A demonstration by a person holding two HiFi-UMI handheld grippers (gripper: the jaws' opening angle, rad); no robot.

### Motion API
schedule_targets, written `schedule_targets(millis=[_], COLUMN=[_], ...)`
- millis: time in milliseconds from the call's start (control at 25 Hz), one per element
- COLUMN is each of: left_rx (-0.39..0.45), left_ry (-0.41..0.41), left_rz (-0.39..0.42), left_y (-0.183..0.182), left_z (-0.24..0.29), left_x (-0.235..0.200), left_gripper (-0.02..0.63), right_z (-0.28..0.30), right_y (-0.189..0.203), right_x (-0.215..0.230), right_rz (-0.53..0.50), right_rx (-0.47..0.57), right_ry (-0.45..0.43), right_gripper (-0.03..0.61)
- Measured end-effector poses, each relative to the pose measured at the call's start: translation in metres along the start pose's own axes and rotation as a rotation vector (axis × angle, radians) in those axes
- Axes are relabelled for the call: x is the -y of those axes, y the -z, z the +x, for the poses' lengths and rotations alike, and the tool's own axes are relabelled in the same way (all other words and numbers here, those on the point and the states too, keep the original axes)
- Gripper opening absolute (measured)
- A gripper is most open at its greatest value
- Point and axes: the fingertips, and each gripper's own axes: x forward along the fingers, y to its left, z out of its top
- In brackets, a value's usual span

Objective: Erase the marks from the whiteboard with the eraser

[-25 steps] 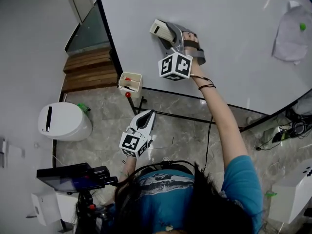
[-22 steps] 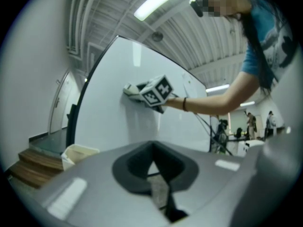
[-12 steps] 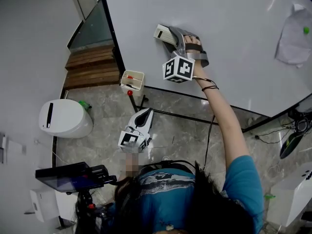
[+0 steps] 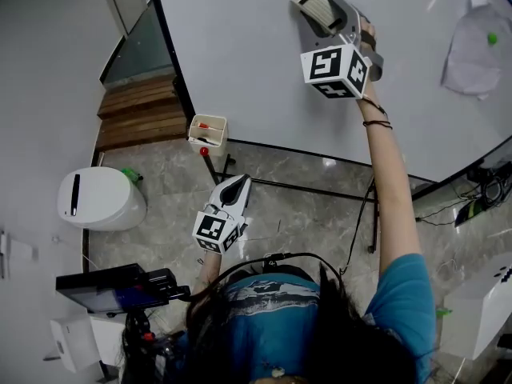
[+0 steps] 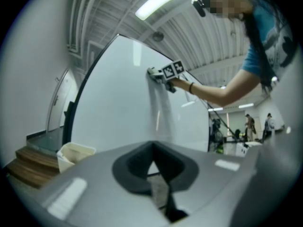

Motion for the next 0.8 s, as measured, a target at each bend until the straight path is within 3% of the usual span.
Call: schedule_targets(millis=[440,800], left_rx=[-0.002,-0.002], left_ry=[0.010,0.002], left_rz=[0.008,0.000], left_y=[0.002,0.001], left_z=[0.001,-0.001], left_x=[0.000,-0.002], left_gripper=[0.003,0.003], right_z=[-0.033,-0.041], right_y=[0.047,0.052], right_x=[0.139,0.147], right_rz=[0.272,0.331], right_rx=[-0.015,-0.005], right_ry=[0.195,0.293], right_gripper=[0.264,0.262])
